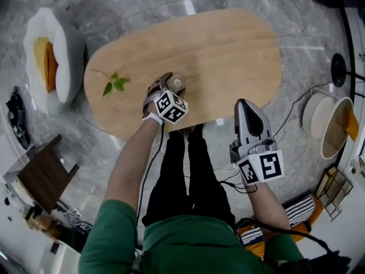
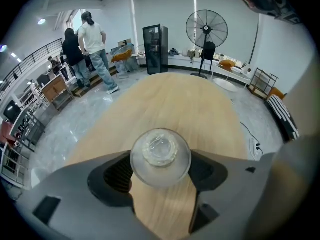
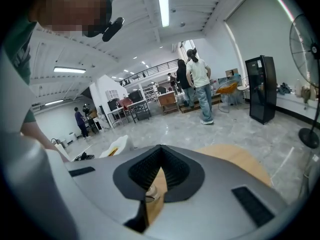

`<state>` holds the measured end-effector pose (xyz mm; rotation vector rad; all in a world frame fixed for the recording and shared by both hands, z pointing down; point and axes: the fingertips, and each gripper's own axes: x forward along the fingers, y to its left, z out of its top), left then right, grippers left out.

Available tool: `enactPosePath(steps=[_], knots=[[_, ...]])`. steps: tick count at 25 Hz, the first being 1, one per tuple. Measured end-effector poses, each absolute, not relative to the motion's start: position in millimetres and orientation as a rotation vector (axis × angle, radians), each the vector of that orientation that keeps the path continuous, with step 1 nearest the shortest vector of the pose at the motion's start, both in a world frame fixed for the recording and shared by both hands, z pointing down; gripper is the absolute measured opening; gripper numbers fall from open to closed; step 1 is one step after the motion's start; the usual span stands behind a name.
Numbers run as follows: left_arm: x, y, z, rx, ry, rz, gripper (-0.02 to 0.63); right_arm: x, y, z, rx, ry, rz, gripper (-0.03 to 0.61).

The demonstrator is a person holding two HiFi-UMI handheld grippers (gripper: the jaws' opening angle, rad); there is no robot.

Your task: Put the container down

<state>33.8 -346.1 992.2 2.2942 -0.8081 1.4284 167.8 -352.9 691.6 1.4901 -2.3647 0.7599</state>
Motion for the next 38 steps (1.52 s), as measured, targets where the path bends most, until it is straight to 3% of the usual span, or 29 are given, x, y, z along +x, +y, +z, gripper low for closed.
enactPosePath(steps=[18,29,38], knots=[[44,-352,1013,2.290,-0.817,1.399,0.361,159,-349,699,1.413,-2.367,0.778,0.014],[-15,-319,919,2.171,-1.110,1.352,0.368,141,-347,632,1.393,-2.448,0.693,0.014],[-58,-268,714,2.263,-1.418,0.927,0.056,126,-328,539,1.382,-2.508,0.553,0.014]])
